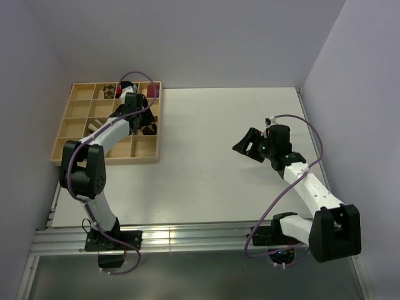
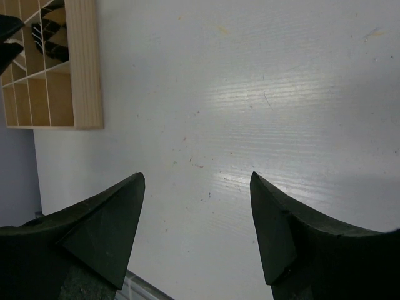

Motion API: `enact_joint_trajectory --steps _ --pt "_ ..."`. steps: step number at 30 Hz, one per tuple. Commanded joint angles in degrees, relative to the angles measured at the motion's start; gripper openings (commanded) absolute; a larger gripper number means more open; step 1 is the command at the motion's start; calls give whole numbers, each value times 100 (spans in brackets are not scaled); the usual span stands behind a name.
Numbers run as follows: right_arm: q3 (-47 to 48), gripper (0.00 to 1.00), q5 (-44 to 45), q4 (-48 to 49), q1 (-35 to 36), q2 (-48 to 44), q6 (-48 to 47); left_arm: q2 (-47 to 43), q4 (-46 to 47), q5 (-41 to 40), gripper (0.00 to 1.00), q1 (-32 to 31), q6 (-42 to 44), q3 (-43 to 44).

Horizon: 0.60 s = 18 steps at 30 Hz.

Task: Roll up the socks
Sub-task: Place the sock in the storage box.

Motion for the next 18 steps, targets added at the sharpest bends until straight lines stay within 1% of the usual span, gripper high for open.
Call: enact_joint_trajectory --steps 1,2,3,4,5,6,7,11,15,18 --pt "85 75 -39 55 -37 -204 -118 -574 238 -186 71 1 -166 79" --pt "94 75 -39 38 -45 -231 -126 -661 335 -168 66 1 -175 35" --pt "94 75 -30 29 -45 -239 -135 -680 441 -125 54 1 -175 -35" --pt "103 75 -21 20 -45 -248 -153 -680 572 -46 47 1 -166 -54" --pt "103 75 -13 11 -54 -266 -153 -610 617 -2 41 1 -175 -62" --pt "103 75 -4 -15 -45 -283 -161 -549 661 42 33 1 -201 -54" --pt "103 75 -4 -24 -45 -292 -162 -487 670 78 29 1 -218 -45" --pt "85 74 22 -85 -45 -371 -188 -75 732 218 19 1 -333 -106" --pt "50 74 110 -199 -45 -485 -241 146 907 324 18 1 -438 -404" --pt "41 74 128 -235 -54 -530 -223 330 881 386 17 1 -500 -432"
